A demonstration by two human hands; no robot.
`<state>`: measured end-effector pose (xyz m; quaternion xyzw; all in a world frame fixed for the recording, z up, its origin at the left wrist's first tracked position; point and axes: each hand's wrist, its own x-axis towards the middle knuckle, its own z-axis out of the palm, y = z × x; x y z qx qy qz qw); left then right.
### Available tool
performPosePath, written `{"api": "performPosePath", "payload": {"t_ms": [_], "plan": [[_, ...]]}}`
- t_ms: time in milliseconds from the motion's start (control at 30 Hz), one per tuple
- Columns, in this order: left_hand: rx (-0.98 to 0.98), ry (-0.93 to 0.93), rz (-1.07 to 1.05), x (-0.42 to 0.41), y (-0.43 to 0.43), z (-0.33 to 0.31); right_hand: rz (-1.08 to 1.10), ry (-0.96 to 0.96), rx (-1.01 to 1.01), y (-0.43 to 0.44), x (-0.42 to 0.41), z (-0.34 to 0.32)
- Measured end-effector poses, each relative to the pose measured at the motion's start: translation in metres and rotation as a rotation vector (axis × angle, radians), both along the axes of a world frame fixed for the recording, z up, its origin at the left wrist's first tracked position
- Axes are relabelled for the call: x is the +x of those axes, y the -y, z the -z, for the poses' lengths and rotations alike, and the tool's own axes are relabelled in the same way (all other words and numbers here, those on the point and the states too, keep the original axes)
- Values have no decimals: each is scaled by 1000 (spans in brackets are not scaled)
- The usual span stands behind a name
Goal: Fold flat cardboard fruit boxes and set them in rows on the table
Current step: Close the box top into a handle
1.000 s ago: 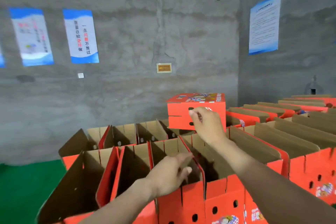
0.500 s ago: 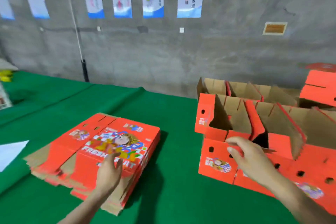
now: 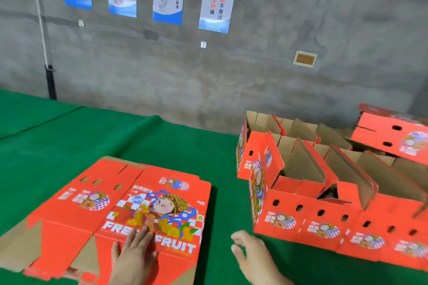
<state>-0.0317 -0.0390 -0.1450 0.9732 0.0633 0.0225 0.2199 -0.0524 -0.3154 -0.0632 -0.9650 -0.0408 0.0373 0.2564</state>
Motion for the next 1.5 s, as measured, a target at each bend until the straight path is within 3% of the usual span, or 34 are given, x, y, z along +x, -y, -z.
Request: {"api": "performPosePath", "payload": {"t_ms": [133, 267, 333, 533, 733, 900, 1033, 1233, 1300, 1333, 1433, 1500], "plan": [[-324, 243, -39, -37, 5, -2, 211, -346, 165, -29, -7, 32], [-301, 259, -123, -47, -22, -8, 517, -593, 708, -52, -6, 39], [-314, 227, -94, -48, -34, -13, 582, -577, 868, -60, -5, 35], [-283, 308, 34, -52, -54, -52, 465, -372, 987, -64, 10, -19], [-106, 667, 439, -68, -37, -159, 552, -297, 1168, -1, -9, -95], [188, 693, 791, -70, 11, -242, 618, -387, 1554, 69, -33, -101], [451, 682, 885, -57, 63, -274, 620, -365, 1623, 121, -53, -94], [566, 672, 857, -37, 160, -293, 722, -145, 1805, 174, -80, -110], [553, 714, 854, -38, 191, -299, 704, 59, 1773, 184, -87, -114], [560, 726, 854, -41, 204, -302, 688, 199, 1657, 185, -90, -117], [563, 789, 917, -48, 241, -300, 478, 590, 1097, 187, -99, -127], [535, 838, 1005, -56, 262, -291, 298, 631, 681, 191, -100, -133]]}}
